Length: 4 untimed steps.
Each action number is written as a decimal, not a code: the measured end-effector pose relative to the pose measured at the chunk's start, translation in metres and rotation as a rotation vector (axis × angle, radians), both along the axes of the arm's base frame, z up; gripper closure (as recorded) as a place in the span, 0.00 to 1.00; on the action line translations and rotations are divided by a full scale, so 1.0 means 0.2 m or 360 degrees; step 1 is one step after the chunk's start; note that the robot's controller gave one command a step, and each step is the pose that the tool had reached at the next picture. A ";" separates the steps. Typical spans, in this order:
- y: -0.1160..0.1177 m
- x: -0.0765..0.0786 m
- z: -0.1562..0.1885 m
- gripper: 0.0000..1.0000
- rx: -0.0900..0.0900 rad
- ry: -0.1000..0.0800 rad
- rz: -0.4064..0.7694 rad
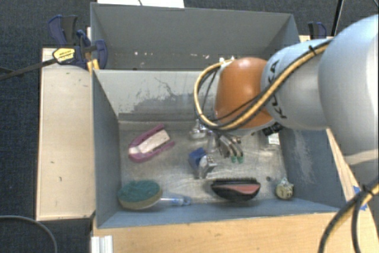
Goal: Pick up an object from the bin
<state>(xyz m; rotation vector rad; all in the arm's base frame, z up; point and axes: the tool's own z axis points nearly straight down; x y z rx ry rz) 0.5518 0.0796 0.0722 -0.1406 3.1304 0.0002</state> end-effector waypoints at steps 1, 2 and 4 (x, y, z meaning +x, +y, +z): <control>-0.02 -0.11 0.15 0.00 -0.0001 0.0011 0.0005; -0.05 -0.09 0.14 0.00 0.0000 0.0006 0.0013; 0.02 -0.14 0.01 0.00 0.0002 -0.0002 -0.0377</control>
Offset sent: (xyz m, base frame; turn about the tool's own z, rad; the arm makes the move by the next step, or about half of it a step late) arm -0.0219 -0.0037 0.0278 -0.0064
